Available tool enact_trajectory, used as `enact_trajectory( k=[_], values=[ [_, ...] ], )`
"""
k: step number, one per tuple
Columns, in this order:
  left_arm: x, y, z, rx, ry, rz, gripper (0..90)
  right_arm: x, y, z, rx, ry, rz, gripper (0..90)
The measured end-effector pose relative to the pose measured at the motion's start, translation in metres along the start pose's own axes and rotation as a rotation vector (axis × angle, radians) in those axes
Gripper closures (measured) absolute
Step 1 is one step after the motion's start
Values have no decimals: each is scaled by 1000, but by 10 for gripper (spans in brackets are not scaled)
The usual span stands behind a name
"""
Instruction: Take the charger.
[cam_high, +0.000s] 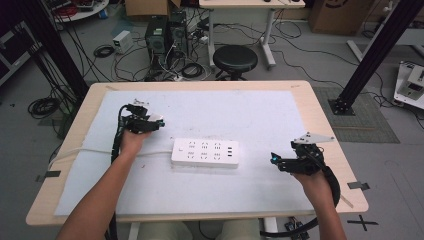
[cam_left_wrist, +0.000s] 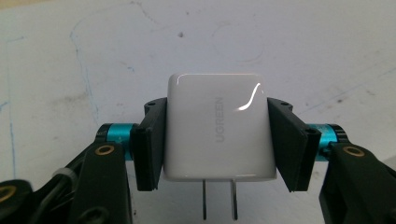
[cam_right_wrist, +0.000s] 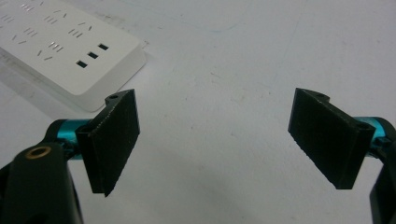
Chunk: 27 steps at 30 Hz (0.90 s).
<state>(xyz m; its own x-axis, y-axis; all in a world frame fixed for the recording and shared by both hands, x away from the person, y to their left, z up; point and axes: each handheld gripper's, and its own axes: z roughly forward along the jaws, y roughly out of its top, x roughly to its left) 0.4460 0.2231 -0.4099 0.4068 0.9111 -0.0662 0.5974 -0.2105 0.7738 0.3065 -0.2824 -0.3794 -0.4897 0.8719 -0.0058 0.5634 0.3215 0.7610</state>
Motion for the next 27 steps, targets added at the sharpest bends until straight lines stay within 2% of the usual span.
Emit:
enact_trajectory(
  k=[11, 19, 27],
  values=[
    [-10, -13, -40, -95, -52, 42, 427, 8, -1, -9, -23, 8, -12, 168],
    [-16, -20, -61, -149, -71, 67, 427, 11, -3, -12, -35, 11, -19, 168],
    [-31, -27, -87, -199, -124, 150, 427, 15, -4, -17, -55, 20, -21, 168]
  ],
)
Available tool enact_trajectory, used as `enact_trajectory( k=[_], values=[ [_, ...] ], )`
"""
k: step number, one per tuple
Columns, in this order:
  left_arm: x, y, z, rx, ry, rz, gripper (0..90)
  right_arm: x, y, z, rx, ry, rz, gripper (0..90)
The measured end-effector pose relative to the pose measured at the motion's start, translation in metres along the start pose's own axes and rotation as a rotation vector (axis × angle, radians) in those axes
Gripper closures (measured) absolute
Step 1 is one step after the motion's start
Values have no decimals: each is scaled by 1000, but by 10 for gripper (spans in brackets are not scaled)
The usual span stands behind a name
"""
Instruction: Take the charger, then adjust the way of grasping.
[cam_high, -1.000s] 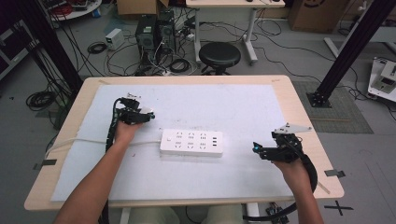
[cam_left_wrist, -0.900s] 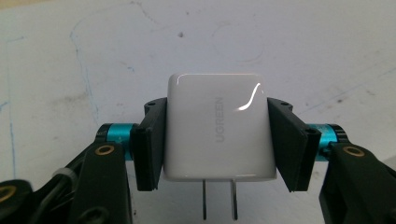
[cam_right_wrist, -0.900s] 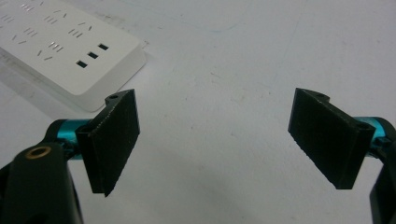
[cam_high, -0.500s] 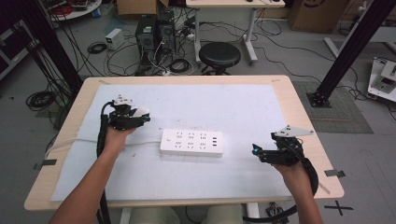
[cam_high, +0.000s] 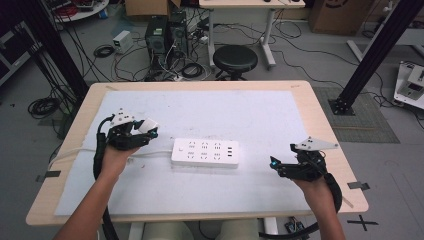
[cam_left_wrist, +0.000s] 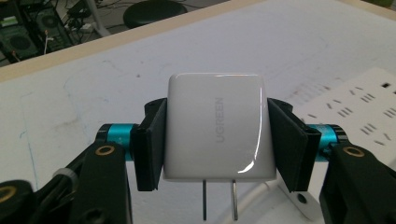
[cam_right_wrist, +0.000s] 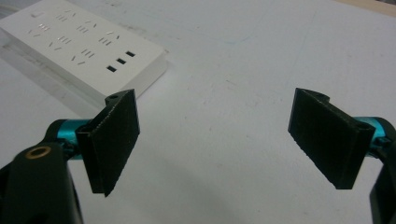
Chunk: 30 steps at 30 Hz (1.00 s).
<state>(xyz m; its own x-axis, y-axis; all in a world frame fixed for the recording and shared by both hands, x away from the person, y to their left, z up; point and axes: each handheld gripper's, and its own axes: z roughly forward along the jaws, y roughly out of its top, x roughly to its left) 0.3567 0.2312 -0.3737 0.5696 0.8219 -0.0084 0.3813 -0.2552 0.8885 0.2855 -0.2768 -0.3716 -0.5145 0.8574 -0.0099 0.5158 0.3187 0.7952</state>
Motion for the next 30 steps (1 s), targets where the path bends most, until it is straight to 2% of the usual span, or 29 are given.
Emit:
enact_trajectory(
  k=[4, 6, 7, 9, 11, 16, 21, 24, 30],
  values=[
    [-9, 2, -13, -20, -50, 57, 426, 4, 2, 0, -8, 10, -15, 168],
    [-10, 2, -16, -25, -59, 67, 426, 5, 2, 0, -6, 12, -16, 168],
    [-14, 1, -20, -34, -85, 81, 426, 7, 3, 2, -7, 17, -21, 168],
    [-15, 1, -22, -35, -97, 91, 426, 8, 3, 3, -3, 22, -23, 168],
    [-20, -1, -25, -49, -131, 109, 426, 8, 5, 4, -3, 31, -31, 168],
    [-28, -2, -27, -57, -159, 132, 426, 11, 7, 5, 0, 52, -46, 168],
    [-42, 0, -28, -46, -181, 225, 426, 15, 9, 7, 12, 62, -57, 168],
    [-49, 0, -28, -42, -205, 266, 426, 18, 9, 7, 24, 63, -67, 168],
    [-56, -1, -23, -46, -256, 288, 425, 20, 12, 10, 35, 92, -55, 168]
  ],
)
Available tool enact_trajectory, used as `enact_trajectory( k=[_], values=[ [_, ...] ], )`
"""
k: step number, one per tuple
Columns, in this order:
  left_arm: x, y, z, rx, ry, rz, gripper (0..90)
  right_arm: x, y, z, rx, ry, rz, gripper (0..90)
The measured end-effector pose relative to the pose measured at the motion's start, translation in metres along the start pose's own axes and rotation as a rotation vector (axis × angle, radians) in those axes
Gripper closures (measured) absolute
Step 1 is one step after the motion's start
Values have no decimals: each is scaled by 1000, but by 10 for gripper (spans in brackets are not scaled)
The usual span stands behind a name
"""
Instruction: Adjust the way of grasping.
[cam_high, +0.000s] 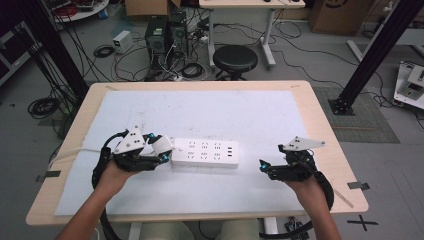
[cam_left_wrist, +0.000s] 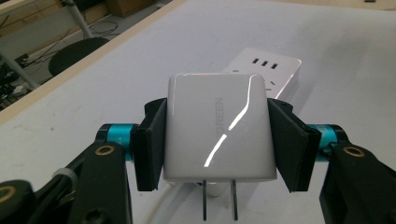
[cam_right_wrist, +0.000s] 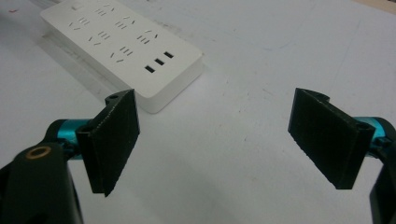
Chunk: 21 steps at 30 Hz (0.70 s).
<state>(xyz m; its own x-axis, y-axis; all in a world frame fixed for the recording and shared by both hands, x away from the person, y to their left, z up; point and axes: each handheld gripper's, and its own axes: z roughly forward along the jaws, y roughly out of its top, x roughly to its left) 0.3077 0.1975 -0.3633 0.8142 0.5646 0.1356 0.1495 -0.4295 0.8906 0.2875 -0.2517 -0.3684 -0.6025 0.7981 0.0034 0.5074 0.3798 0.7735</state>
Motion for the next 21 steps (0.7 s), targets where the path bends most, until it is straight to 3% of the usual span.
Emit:
enact_trajectory(
  k=[2, 3, 4, 8, 16, 21],
  values=[
    [-1, 0, 1, -2, -10, 5, 426, 0, 0, 0, 0, 0, 0, 168],
    [-6, 2, 5, 6, -43, 41, 426, 2, 3, 2, 7, 28, 18, 168],
    [-8, 2, 6, 7, -52, 47, 426, 3, 5, 3, 6, 29, 26, 168],
    [-13, 3, 9, 9, -70, 77, 426, 7, 14, 6, 17, 68, 69, 168],
    [-20, 5, 12, 3, -114, 127, 425, 17, 33, 18, 39, 237, 139, 167],
    [-25, 7, 16, 5, -139, 146, 425, 24, 43, 27, 70, 305, 143, 168]
  ],
)
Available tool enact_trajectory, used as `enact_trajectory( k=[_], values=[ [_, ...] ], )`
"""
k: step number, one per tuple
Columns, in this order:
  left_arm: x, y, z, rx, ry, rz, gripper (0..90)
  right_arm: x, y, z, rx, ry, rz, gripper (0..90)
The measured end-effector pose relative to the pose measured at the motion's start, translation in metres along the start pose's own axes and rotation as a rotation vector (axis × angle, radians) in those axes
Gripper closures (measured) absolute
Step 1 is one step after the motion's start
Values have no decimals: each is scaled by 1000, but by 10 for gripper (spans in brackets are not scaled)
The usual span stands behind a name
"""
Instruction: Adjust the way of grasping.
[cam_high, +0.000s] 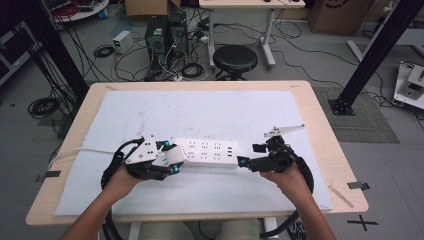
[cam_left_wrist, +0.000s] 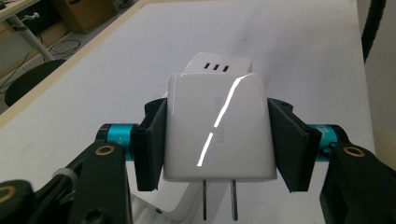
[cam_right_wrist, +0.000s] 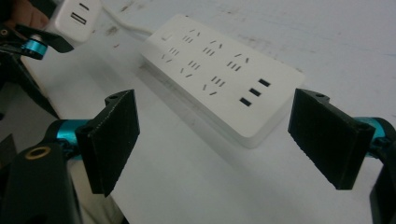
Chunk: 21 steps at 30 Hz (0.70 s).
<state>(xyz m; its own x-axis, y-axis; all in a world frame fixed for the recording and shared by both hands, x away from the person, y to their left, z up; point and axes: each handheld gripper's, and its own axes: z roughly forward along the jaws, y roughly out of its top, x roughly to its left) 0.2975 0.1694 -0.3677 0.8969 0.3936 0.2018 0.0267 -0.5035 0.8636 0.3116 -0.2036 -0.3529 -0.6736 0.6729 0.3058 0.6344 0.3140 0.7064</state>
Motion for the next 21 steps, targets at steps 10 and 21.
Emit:
enact_trajectory(
  k=[10, 21],
  values=[
    [-8, 6, 9, -8, -38, 48, 425, 14, 15, 22, 38, 136, 0, 169],
    [-15, 12, 21, -2, -55, 92, 425, 17, 31, 47, 78, 292, 77, 208]
  ],
)
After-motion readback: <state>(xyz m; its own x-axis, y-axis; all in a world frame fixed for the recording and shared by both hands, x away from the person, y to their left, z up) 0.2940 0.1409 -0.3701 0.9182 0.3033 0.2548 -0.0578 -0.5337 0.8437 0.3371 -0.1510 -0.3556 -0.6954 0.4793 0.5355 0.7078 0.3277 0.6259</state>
